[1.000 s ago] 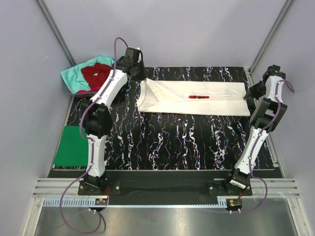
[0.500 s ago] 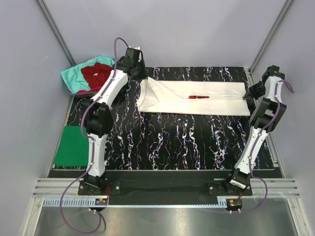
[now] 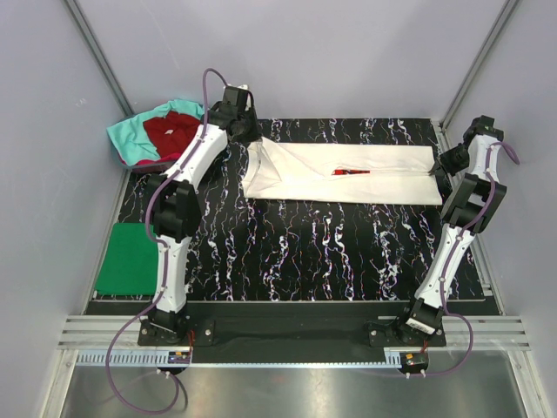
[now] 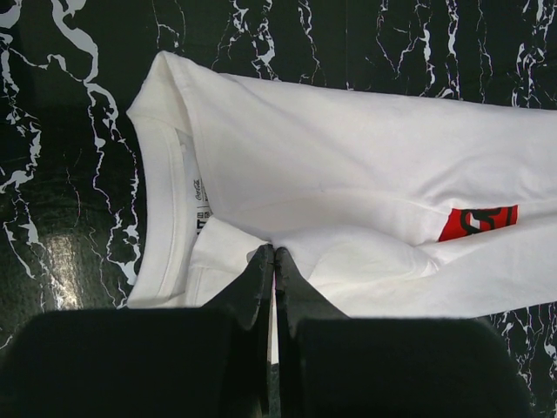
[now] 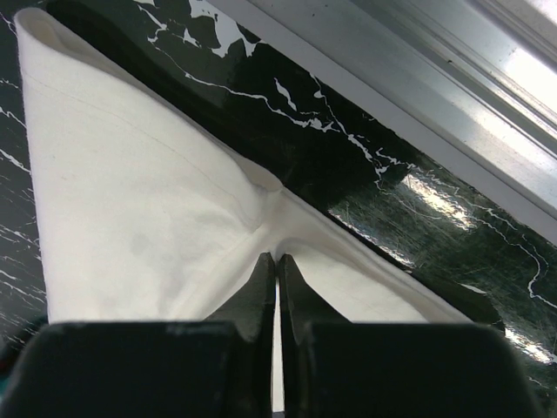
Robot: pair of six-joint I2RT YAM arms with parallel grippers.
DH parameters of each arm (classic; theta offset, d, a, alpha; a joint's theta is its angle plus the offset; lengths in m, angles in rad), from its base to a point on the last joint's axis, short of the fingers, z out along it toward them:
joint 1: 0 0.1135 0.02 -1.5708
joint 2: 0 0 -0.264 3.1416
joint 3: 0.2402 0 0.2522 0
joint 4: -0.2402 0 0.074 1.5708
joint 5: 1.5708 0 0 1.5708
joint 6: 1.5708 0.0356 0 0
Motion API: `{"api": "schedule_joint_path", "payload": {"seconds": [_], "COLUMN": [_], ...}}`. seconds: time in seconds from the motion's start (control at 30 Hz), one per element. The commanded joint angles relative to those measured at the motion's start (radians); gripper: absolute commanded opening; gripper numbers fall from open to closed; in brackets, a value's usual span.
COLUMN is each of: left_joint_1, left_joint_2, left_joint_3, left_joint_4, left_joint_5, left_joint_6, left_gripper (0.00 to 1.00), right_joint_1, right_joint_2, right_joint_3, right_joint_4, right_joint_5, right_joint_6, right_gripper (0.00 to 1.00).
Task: Fold and stack the t-shirts
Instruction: Fold the tshirt
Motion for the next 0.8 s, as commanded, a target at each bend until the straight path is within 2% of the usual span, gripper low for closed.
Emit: {"api": "schedule_joint_path", "payload": {"seconds": [0.0, 0.63, 0.77], "left_joint_1": [0.012, 0.018, 0.017], "left_joint_2": [-0.031, 0.002, 0.027], "left_joint_3": [0.05, 0.046, 0.089], "left_joint_4": [0.06, 0.135, 0.135], "left_joint_5": [-0.044, -0.009, 0.003], "left_joint_6": [-0.009, -0.078, -0.091], "left_gripper": [0.0, 0.0, 0.0], "right_joint_1": [-0.027, -0.042, -0.044], "right_joint_2": [0.022, 0.019, 0.02], "right_joint_3": [0.03, -0.007, -0.01], "right_joint_4": [0.039, 0.059, 0.062], "right_joint_5": [0.019, 0.006, 0.003], "right_joint_6": [0.043, 0.076, 0.076], "right_gripper": [0.0, 0.0, 0.0]}}
